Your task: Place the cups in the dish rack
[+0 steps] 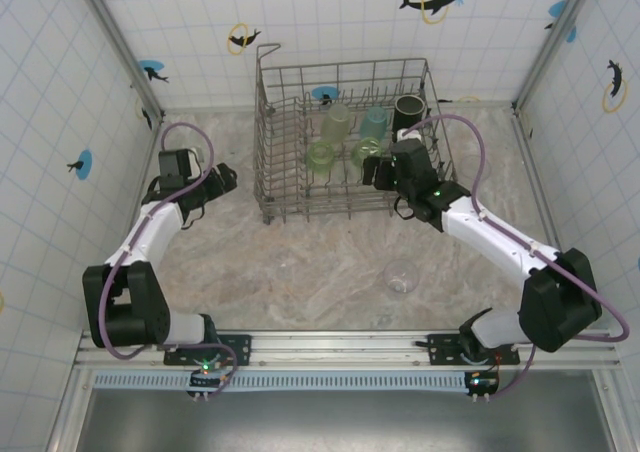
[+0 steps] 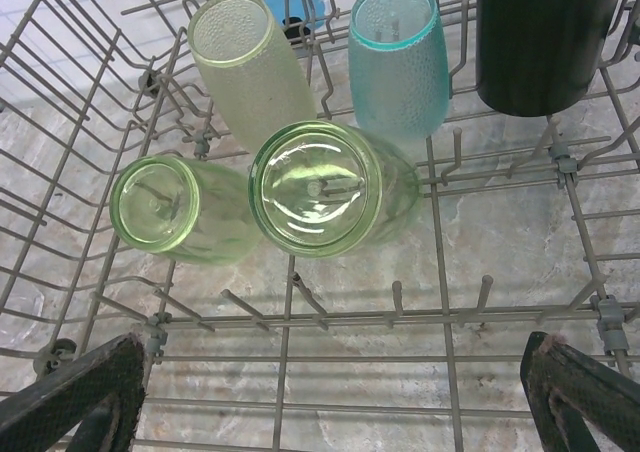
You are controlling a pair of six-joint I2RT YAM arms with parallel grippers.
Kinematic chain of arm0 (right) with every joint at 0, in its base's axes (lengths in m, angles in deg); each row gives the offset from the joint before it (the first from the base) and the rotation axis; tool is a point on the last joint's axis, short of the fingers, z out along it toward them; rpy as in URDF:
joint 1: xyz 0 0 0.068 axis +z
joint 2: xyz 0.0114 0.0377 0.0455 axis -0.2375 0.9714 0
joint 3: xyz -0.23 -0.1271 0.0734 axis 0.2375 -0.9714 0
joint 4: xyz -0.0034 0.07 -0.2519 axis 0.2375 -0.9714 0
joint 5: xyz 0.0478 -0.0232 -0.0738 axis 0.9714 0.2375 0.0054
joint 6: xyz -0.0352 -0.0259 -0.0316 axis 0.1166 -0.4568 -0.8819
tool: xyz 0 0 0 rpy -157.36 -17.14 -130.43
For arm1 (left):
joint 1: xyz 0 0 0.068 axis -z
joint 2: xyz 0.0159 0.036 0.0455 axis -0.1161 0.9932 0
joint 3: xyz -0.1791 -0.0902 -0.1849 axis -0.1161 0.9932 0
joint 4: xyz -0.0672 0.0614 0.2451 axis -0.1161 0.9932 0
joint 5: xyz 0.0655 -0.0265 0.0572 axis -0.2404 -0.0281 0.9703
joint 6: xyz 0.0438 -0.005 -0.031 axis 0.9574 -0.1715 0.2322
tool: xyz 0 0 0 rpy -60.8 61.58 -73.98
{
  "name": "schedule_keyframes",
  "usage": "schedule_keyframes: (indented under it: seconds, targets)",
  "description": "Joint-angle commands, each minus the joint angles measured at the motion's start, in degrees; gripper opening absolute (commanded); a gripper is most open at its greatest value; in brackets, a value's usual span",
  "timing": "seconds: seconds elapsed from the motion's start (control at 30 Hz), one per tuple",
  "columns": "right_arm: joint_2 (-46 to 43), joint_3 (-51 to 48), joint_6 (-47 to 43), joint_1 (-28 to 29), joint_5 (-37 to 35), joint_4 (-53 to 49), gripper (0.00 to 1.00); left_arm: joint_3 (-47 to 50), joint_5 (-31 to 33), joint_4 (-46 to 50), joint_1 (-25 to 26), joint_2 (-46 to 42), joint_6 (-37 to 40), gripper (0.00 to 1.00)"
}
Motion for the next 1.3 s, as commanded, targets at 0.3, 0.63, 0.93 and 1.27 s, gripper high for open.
schedule_keyframes:
  seconds: [0.3, 0.63, 0.93, 1.27]
  targets:
    - [-2.2, -3.6, -1.3, -6.4, 6.2, 3.0, 0.99, -15.1, 1.5, 3.6, 5.5, 9.1, -3.9, 0.91]
    - [-7.0, -9.6, 0.2, -11.7, 10.1, 6.1, 0.99, -20.7, 5.6, 6.7, 7.5, 19.0, -5.6, 0.74]
    - [-8.3, -11.1, 0.5, -12.8, 11.7, 6.4, 0.99, -22.8, 10.8, 9.2, 9.0, 25.3, -5.7, 0.43]
    - [-8.9, -10.6, 1.5, -12.9, 12.6, 6.7, 0.99, -23.6, 17.4, 13.0, 9.0, 25.5, -5.5, 0.0]
